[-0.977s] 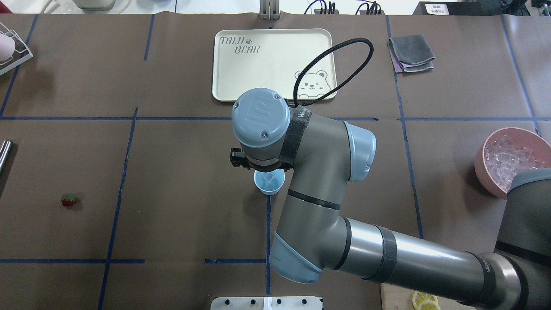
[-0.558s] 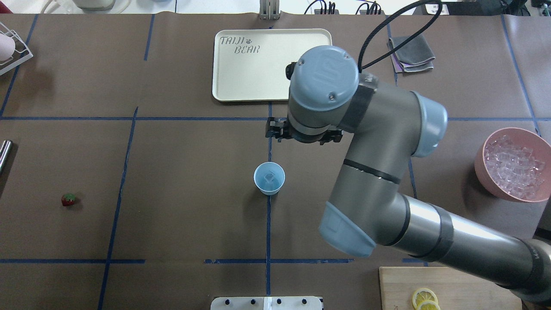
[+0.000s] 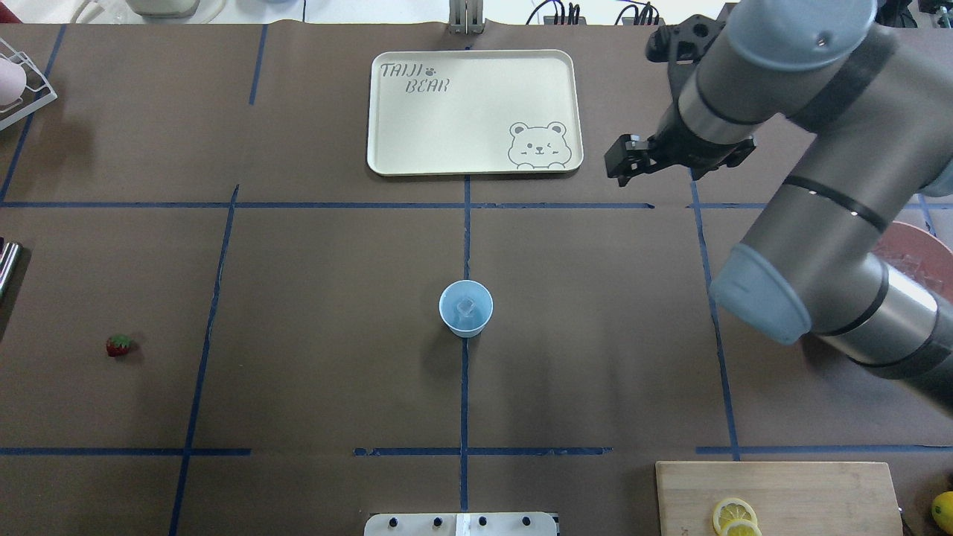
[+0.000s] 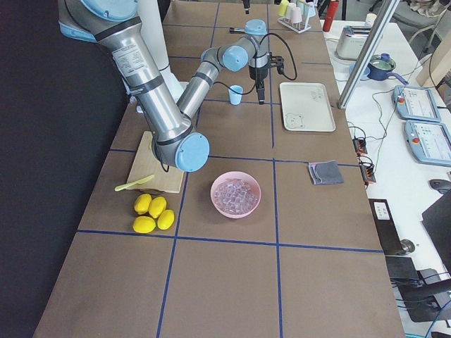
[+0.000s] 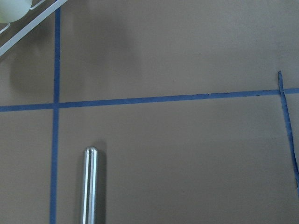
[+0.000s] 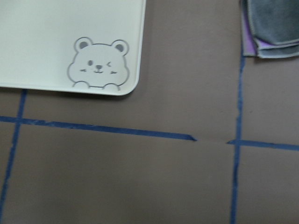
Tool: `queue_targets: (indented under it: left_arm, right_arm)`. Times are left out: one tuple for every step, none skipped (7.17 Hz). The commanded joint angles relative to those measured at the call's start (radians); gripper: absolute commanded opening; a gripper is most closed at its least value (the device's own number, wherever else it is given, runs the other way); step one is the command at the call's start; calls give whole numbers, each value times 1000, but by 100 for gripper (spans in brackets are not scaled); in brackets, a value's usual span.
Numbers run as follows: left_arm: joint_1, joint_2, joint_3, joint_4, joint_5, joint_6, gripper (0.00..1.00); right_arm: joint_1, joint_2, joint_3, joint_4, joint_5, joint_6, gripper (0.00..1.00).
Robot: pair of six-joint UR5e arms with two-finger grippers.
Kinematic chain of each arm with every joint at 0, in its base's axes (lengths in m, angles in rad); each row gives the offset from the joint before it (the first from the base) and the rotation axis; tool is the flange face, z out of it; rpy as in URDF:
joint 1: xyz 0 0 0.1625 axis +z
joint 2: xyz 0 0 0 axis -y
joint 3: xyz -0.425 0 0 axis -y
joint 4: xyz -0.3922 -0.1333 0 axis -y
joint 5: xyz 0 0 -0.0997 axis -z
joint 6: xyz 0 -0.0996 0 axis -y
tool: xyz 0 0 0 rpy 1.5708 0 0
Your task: Mash ice and strawberries in cup
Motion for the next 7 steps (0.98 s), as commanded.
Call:
queue_targets:
  left_arm:
    - [221,66,-50,-131,161,-229,99]
    - [307,72,-50,-152,260,-273,99]
    - [388,71,-24,-190,340,-331,99]
    - [459,66,28,-272,417,-388,99]
    - [505,51,104,-349,475,-408,99]
    - [542,40,134,-356,512,-419,99]
    - [560,40,148,-356,523,-419,99]
  right_arm:
    - [238,-144,5,6,134,-334,99]
    - [330,-206,-4,4,164,-477,99]
    - [414,-253,-28,6,182,-622,99]
    - [484,-264,-72,6,205,-723,99]
    - [539,-286,-117,12,231,-813,99]
    - [570,-330,-132,53,233,-851,99]
    - [587,-403,-143,143,256,-851,99]
